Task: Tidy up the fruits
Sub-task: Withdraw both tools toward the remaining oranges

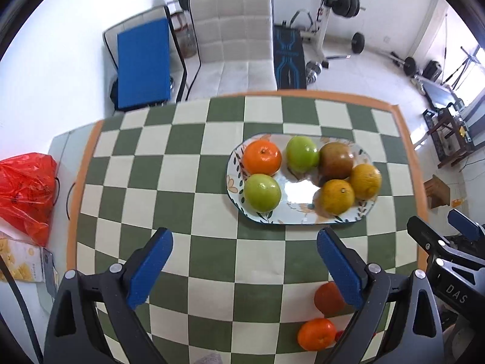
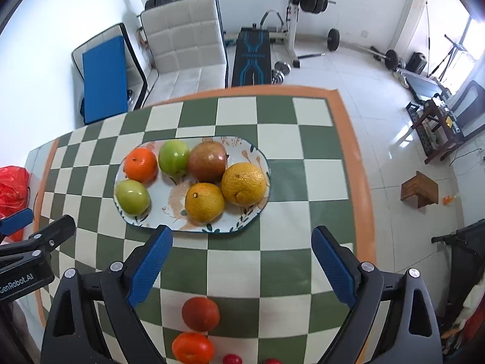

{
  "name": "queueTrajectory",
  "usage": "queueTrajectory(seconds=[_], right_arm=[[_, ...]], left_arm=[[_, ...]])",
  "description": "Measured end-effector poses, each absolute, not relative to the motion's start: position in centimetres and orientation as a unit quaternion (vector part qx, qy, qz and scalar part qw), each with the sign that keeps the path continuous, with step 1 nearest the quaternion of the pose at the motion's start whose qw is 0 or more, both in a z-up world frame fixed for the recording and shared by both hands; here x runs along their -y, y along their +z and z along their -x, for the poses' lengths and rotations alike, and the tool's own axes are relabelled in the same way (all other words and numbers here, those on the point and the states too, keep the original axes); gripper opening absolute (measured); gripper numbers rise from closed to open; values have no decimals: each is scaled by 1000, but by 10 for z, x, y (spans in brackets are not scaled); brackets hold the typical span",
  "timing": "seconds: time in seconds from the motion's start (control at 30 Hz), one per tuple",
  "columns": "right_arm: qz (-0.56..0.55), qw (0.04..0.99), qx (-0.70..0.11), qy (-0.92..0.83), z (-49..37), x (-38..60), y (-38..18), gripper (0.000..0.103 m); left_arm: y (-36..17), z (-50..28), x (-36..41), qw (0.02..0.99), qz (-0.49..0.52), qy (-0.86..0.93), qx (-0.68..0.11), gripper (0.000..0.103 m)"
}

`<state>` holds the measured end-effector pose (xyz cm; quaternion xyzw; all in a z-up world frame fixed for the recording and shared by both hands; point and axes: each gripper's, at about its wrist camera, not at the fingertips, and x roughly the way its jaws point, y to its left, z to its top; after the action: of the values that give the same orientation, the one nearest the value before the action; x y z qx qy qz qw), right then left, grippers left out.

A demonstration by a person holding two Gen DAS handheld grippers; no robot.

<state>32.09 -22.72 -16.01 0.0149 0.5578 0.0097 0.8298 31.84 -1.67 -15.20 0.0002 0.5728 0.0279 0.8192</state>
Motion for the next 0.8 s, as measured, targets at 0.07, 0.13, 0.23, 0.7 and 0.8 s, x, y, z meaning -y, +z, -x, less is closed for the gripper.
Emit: queueTrajectory(seconds=[0.07,0.13,0.23,0.7,0.8], right_arm=[[-20,835,-550,10,-309,230,-147,95],[-21,840,-542,11,-297,231,-134,95],[-23,847,-530,14,-279,230,-114,95],[-46,868,-493,21,-231,223,-60,95],[-59,867,-495,26,-230,226,-61,95]], left_arm=[[-138,-307,16,828,3,26,-561,97],[-129,-299,16,833,5,23,-553,97],[-113,-286,17,842,4,19,-539,97],[-82,-255,21,857,4,10,-515,97],[-91,-260,23,850,-1,11,-526,97]])
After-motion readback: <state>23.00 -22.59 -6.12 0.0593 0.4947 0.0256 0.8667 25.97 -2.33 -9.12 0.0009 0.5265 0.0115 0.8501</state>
